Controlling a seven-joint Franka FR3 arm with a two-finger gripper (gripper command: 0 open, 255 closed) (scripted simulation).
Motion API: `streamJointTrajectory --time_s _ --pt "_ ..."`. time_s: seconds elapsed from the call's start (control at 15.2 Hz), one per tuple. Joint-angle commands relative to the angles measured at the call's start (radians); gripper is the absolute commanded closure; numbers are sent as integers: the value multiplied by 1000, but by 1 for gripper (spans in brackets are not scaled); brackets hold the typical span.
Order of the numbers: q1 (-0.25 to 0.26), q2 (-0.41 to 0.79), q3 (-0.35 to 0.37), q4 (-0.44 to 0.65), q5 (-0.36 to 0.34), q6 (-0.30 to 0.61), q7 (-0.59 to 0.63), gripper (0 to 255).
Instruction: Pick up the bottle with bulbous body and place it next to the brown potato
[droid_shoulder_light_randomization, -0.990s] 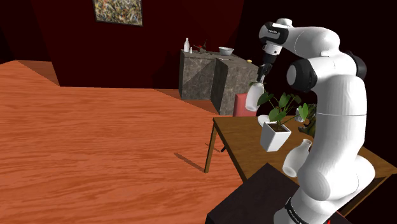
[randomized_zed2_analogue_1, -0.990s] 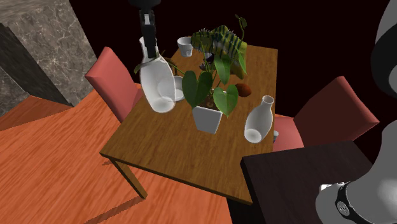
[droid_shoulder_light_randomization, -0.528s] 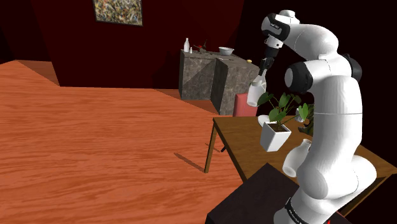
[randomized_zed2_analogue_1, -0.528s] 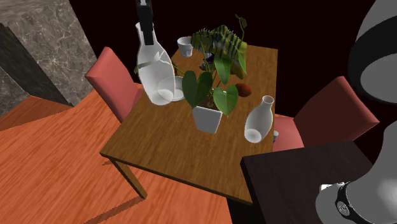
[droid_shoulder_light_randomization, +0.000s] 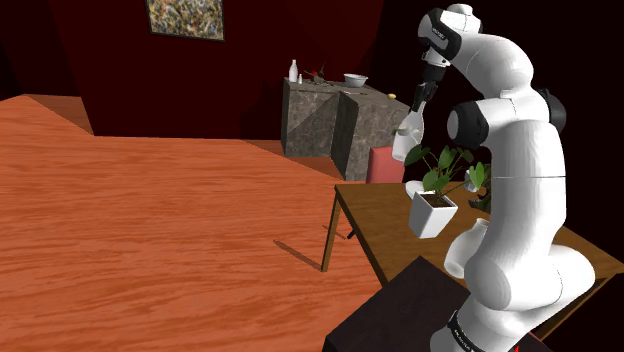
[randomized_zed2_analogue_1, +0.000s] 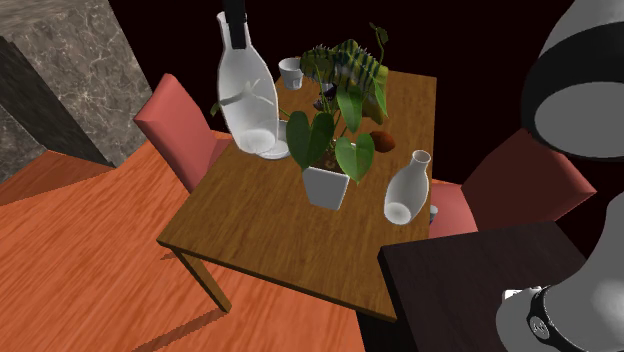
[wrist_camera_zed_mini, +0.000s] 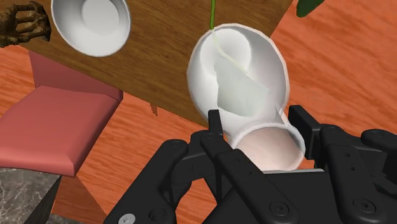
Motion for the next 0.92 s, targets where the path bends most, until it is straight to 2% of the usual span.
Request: streamJointTrajectory --time_s 0.0,0.2,0.4,0.86 --pt "24 -89 -22 -143 -31 51 -38 255" --pt "38 -194 -46 -302 -74 104 -88 255" --pt "36 -278 -67 -417 -110 138 -135 255" --pt "-1 -420 -117 -591 -177 178 -248 255"
